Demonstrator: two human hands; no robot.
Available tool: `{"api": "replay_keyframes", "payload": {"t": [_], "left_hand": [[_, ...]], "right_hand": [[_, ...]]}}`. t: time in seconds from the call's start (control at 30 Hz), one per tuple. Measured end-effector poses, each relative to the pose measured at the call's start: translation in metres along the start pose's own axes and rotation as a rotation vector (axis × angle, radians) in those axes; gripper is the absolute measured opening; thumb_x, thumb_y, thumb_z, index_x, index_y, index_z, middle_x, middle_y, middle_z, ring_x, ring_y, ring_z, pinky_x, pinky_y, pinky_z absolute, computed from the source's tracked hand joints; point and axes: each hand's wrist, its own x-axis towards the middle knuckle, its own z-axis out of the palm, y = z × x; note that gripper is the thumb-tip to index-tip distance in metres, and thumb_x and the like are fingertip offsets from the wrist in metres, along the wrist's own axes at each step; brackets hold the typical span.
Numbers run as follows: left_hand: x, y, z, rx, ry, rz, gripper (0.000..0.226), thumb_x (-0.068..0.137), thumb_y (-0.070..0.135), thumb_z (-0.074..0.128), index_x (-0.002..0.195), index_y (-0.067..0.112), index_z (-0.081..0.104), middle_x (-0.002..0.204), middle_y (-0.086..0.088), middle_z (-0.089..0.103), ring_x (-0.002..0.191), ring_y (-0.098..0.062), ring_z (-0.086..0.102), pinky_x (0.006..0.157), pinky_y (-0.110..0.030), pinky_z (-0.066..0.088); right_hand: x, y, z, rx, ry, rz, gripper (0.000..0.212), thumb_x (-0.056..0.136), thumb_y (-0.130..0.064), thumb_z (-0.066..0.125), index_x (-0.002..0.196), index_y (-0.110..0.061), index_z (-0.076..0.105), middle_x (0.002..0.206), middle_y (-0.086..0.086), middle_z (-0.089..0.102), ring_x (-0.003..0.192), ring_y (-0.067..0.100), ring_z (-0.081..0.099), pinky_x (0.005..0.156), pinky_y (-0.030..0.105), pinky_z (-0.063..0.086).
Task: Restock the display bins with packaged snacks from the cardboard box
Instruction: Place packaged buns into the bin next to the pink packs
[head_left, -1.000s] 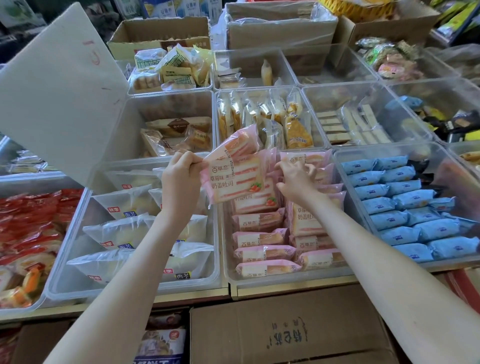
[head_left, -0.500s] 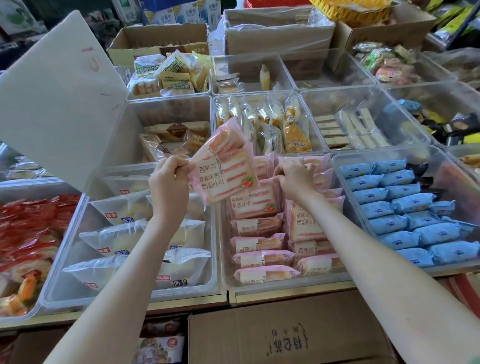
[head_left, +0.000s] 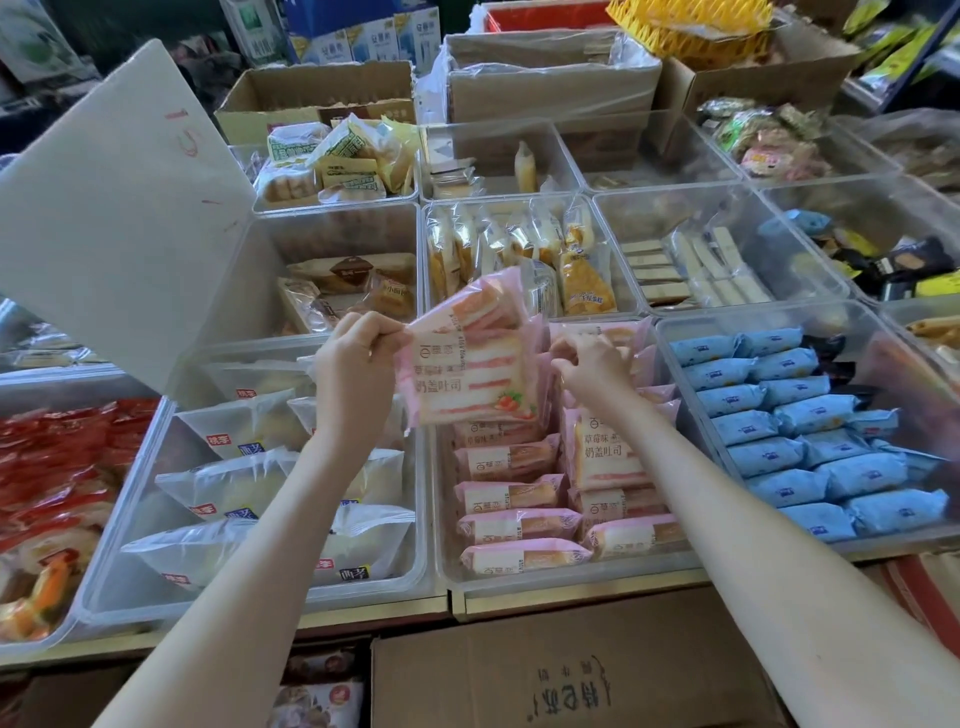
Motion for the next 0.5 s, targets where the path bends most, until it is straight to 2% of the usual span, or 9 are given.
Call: {"api": "replay_keyframes", "payload": {"t": [0.07, 0.17, 0.23, 0.3, 0.4, 0.43, 0.5], "left_hand": [[-0.002, 0.005, 0.008, 0.011, -0.048, 0.027, 0.008, 0.082, -0.002, 0.062, 0.078, 0.001, 0.068, 0.080, -0.006, 0.059, 0.073, -0.015, 0.050, 0.068, -0.032, 0.046], [-0.006, 0.010, 0.021, 0.049, -0.108, 0.070, 0.009, 0.084, -0.001, 0.061, 0.079, 0.001, 0.068, 0.080, -0.002, 0.058, 0.072, -0.017, 0.051, 0.065, -0.034, 0.048], [-0.009, 0.012, 0.028, 0.042, -0.147, 0.076, 0.009, 0.084, -0.002, 0.062, 0.078, 0.000, 0.067, 0.082, -0.002, 0.059, 0.074, -0.017, 0.053, 0.067, -0.033, 0.050], [-0.010, 0.012, 0.036, 0.047, -0.188, 0.106, 0.009, 0.084, -0.004, 0.061, 0.079, -0.001, 0.067, 0.084, -0.004, 0.062, 0.075, -0.018, 0.055, 0.069, -0.030, 0.049], [-0.014, 0.009, 0.045, 0.089, -0.251, 0.144, 0.012, 0.084, -0.006, 0.061, 0.077, 0.001, 0.067, 0.083, 0.000, 0.059, 0.074, -0.018, 0.055, 0.065, -0.016, 0.041], [-0.016, 0.006, 0.046, 0.099, -0.267, 0.142, 0.012, 0.084, -0.007, 0.060, 0.076, 0.001, 0.067, 0.083, 0.001, 0.058, 0.075, -0.018, 0.055, 0.064, -0.012, 0.038], [-0.023, -0.002, 0.044, 0.129, -0.299, 0.136, 0.012, 0.086, -0.006, 0.059, 0.079, -0.001, 0.067, 0.085, 0.000, 0.057, 0.081, -0.021, 0.055, 0.065, -0.014, 0.036]], "right_hand": [[-0.010, 0.001, -0.008, 0.058, -0.007, -0.020, 0.027, 0.092, -0.017, 0.050, 0.116, -0.021, 0.060, 0.114, -0.001, 0.061, 0.115, 0.021, 0.048, 0.105, 0.047, 0.029], [-0.037, -0.001, -0.032, 0.423, 0.079, -0.034, 0.034, 0.097, -0.020, 0.047, 0.130, -0.022, 0.050, 0.117, -0.002, 0.057, 0.108, 0.015, 0.053, 0.096, 0.040, 0.046], [-0.054, -0.002, -0.050, 0.699, 0.068, -0.005, 0.037, 0.099, -0.030, 0.045, 0.136, -0.029, 0.044, 0.124, -0.007, 0.053, 0.115, 0.011, 0.050, 0.096, 0.032, 0.043], [-0.063, -0.004, -0.064, 0.819, -0.045, -0.025, 0.043, 0.099, -0.037, 0.042, 0.142, -0.036, 0.036, 0.138, -0.008, 0.047, 0.127, 0.009, 0.043, 0.102, 0.031, 0.035], [-0.063, -0.007, -0.068, 0.600, -0.270, -0.074, 0.051, 0.099, -0.025, 0.046, 0.146, -0.037, 0.028, 0.151, -0.008, 0.029, 0.133, 0.007, 0.028, 0.107, 0.033, 0.026], [-0.062, -0.006, -0.065, 0.497, -0.285, -0.074, 0.052, 0.098, -0.023, 0.049, 0.145, -0.035, 0.030, 0.150, -0.008, 0.029, 0.132, 0.009, 0.030, 0.108, 0.035, 0.028], [-0.056, -0.001, -0.057, 0.342, -0.240, -0.103, 0.048, 0.094, -0.020, 0.056, 0.138, -0.029, 0.042, 0.141, -0.003, 0.039, 0.126, 0.017, 0.042, 0.108, 0.043, 0.036]]}}
